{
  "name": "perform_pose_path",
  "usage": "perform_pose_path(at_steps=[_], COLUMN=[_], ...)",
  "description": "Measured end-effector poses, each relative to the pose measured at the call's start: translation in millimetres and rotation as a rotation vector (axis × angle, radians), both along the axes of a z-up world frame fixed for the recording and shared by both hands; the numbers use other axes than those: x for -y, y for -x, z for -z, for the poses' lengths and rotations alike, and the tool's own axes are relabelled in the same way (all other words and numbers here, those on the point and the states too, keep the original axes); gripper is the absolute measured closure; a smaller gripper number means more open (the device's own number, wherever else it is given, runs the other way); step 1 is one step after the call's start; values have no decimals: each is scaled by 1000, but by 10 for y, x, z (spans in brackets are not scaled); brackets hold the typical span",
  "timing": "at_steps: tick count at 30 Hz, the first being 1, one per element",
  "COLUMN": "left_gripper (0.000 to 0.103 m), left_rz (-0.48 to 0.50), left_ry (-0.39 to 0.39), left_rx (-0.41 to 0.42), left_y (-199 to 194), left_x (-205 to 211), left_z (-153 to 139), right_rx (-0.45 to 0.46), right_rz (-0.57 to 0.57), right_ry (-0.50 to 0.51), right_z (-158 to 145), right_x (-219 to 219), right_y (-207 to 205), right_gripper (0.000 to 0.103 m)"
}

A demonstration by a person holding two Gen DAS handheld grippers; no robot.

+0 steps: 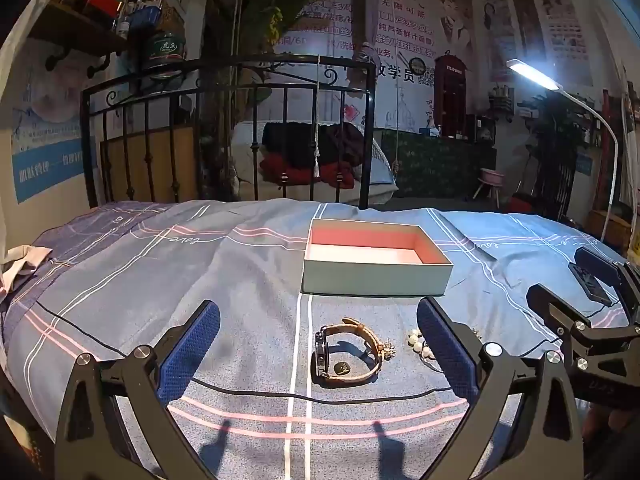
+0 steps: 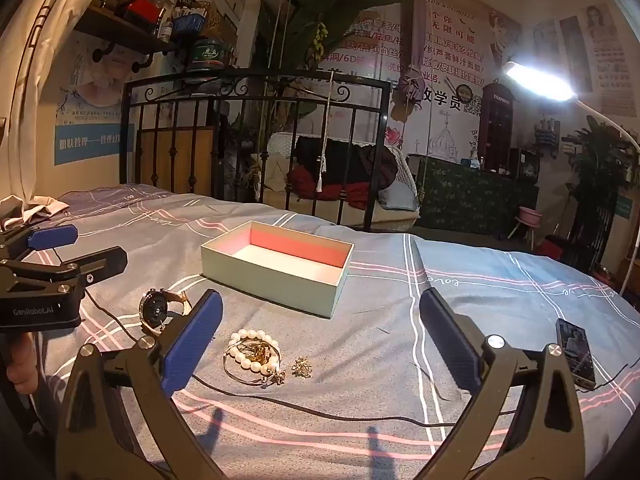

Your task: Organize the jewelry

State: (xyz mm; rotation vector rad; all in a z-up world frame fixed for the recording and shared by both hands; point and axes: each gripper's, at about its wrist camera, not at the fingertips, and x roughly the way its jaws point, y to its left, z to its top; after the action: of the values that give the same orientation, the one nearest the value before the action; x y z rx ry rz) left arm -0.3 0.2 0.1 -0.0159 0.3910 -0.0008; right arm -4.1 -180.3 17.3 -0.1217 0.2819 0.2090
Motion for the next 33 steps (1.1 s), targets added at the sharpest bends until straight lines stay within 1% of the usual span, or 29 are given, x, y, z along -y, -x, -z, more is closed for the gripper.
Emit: perform_pose_path(at_steps=[3,4,8,16,24,33], left_gripper=[7,7,7,7,7,7], left_rz=[3,3,4,1,1,-2], left_ry=[-1,-3,-2,1,0,2], left_rx=[0,0,0,-11,-11,-12], left_y=[0,-1,-3,3,-56,-34], left_x=[0,0,-4,20,8,38], left_z=[-1,-2,-5,-1,6,46], right_rx=[0,-27,-9,-12,-11,-5], right_rz=[3,0,-2,0,0,4], right_ry=[-5,8,6,3,-5,-10], right_z=[-6,-3,-5,30,-1,-29], right_x=[19,1,-7,-47,-23,-8], right_y=[19,-35,-6,-58,-16,11], right_gripper=[6,6,6,6,6,6])
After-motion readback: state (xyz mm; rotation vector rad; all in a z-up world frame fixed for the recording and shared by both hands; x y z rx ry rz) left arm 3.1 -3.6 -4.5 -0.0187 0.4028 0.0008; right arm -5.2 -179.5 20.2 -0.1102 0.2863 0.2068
